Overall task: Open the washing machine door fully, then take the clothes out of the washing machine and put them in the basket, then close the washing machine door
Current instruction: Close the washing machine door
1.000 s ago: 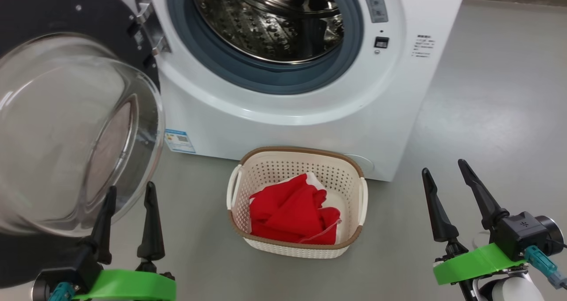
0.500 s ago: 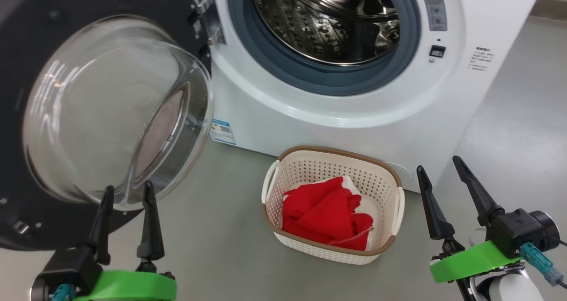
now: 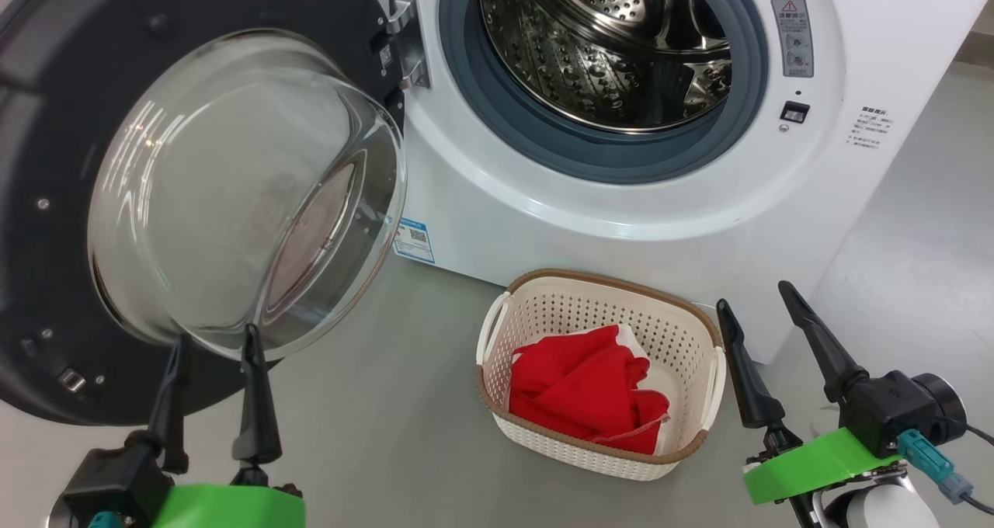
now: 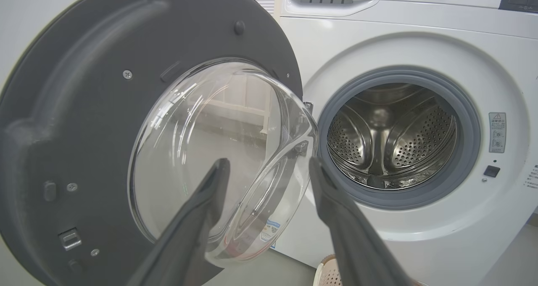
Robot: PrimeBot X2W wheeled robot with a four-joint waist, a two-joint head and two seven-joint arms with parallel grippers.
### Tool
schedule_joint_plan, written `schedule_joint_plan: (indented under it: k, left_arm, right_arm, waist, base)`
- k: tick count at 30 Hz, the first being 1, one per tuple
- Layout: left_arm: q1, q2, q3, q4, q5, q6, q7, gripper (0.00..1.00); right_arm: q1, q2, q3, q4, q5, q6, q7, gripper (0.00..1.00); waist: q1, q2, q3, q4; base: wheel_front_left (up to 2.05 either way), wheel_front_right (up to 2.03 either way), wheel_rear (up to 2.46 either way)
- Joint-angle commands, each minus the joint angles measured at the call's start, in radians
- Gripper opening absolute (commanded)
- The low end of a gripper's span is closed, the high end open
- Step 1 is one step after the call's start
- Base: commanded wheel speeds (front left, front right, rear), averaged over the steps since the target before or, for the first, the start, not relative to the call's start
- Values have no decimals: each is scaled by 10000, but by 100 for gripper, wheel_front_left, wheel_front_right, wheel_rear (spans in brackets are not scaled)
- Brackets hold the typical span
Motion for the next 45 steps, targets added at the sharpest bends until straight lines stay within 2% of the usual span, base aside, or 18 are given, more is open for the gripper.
schedule_joint_plan:
  k: [1, 9, 15, 22, 27, 34, 36, 38, 41, 45]
  left_arm:
    - [-98, 187, 319, -335, 49, -11, -130, 0]
    - [-372, 327, 808, -863, 72, 138, -505, 0]
    - [-1259, 898, 1671, -1407, 119, 374, -594, 0]
    - [-2837, 1479, 2486, -1220, -266, 313, -641, 0]
    - [-4381, 1593, 3710, -40, -1418, 88, -697, 0]
    - [-6125, 1783, 4939, 2318, -3355, -924, -626, 0]
    - [-6554, 1784, 5276, 3021, -4069, -1092, -378, 0]
    - [-6970, 1845, 5689, 3718, -4755, -1115, -64, 0]
    - [-7517, 2116, 6221, 4808, -5600, -920, 687, 0]
    - [-8014, 2578, 6395, 6070, -6253, -736, 1955, 0]
  right_arm:
    - [-175, -27, 230, -208, 41, 63, -63, 100]
    - [-82, -19, 173, -138, 87, 63, -63, 100]
    - [-41, 3, 159, -124, 136, 63, -63, 100]
    - [-10, 14, 176, -97, 126, 63, -63, 100]
    - [-65, 17, 211, -37, 182, 63, -63, 100]
    - [-88, -16, 201, 3, 248, 63, -63, 100]
    - [-84, -15, 186, 7, 263, 63, -63, 100]
    - [-85, -13, 196, 8, 274, 63, -63, 100]
    - [-89, -10, 219, 17, 296, 63, -63, 100]
    - [-100, -11, 211, 19, 317, 63, -63, 100]
  waist:
    - [0, 0, -30, -28]
    - [0, 0, -256, -66]
    - [0, 0, -332, -46]
    - [0, 0, -220, -14]
    - [0, 0, -150, -112]
    - [0, 0, -71, -276]
    - [0, 0, -44, -300]
    - [0, 0, -5, -329]
    - [0, 0, 49, -355]
    - [0, 0, 102, -373]
  base:
    - [0, 0, 0]
    - [0, 0, 0]
    - [0, 0, 0]
    - [0, 0, 0]
    - [0, 0, 0]
    - [0, 0, 0]
    - [0, 0, 0]
    - [0, 0, 0]
    - [0, 0, 0]
    - [0, 0, 0]
